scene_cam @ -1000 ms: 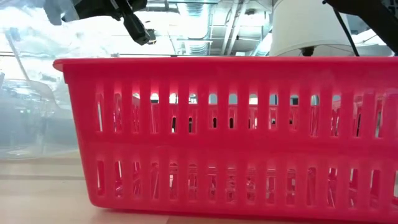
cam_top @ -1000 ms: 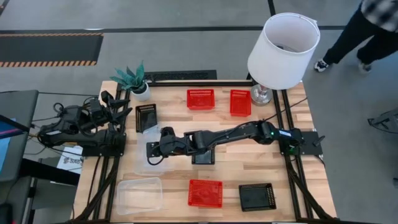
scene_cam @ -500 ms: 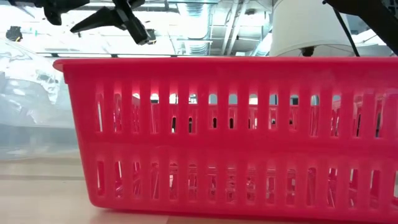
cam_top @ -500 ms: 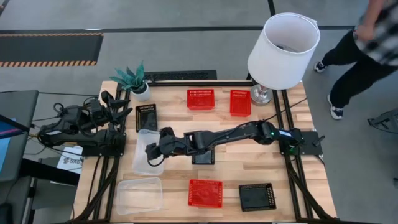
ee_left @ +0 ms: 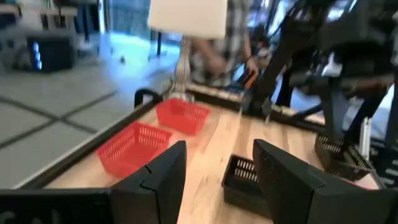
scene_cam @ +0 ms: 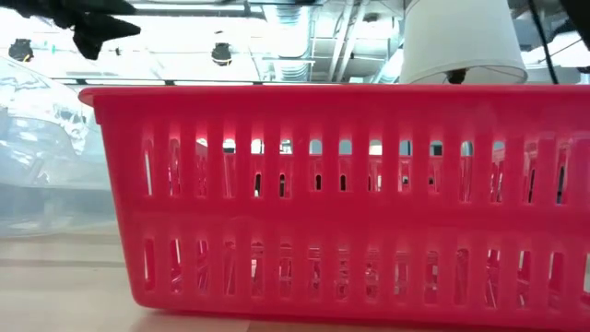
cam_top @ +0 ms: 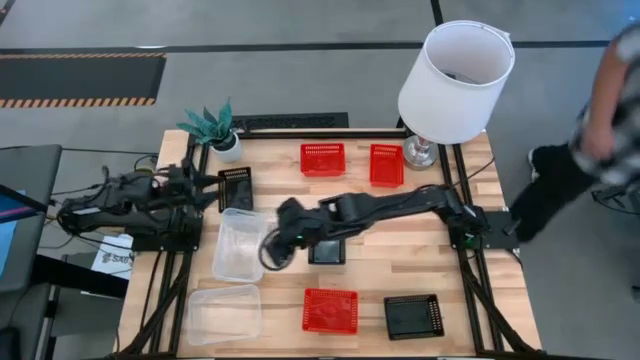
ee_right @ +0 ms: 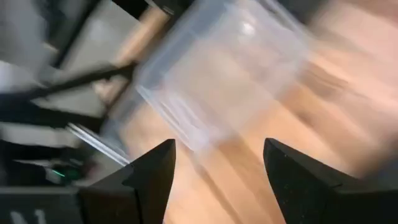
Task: Stack baskets by color
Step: Stack the top right transparent bin on the top left transparent bin
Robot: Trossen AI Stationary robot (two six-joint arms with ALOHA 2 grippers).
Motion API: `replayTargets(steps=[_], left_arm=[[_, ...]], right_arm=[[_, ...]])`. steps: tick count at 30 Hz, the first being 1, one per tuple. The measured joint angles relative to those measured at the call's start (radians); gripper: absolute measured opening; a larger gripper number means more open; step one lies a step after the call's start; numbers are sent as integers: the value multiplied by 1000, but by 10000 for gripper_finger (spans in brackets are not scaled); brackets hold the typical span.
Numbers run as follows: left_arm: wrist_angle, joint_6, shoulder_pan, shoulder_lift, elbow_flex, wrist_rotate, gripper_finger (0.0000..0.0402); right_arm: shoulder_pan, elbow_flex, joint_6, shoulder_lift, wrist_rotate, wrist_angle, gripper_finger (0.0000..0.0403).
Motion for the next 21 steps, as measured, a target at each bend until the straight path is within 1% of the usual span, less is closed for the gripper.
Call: replayTargets(steps=[2,5,7,9,13,15,18,21], left_arm=[[-61,-36,0,98,48,-27,174],[-203,-117,0,256,152,-93,174],[-351,-198,0,345,235,-124,174],[-495,-296,0,438,324,-127,174],[-798,-511,0,592,507,-80,174],[-906,-604,0,655,573,-51,174],[-980,-727,-10,727,610,15,174],[-1010,-837,-55,783,594,90,174]], right_arm=[[8,0,-12,-51,31,-130,265],[16,2,-36,-116,74,-327,265],[21,2,-51,-138,103,-445,265],[20,0,-74,-146,122,-522,265],[17,0,-171,-150,139,-597,265],[12,0,-232,-147,139,-597,265],[11,0,-312,-145,140,-599,265],[14,0,-380,-145,140,-599,265]])
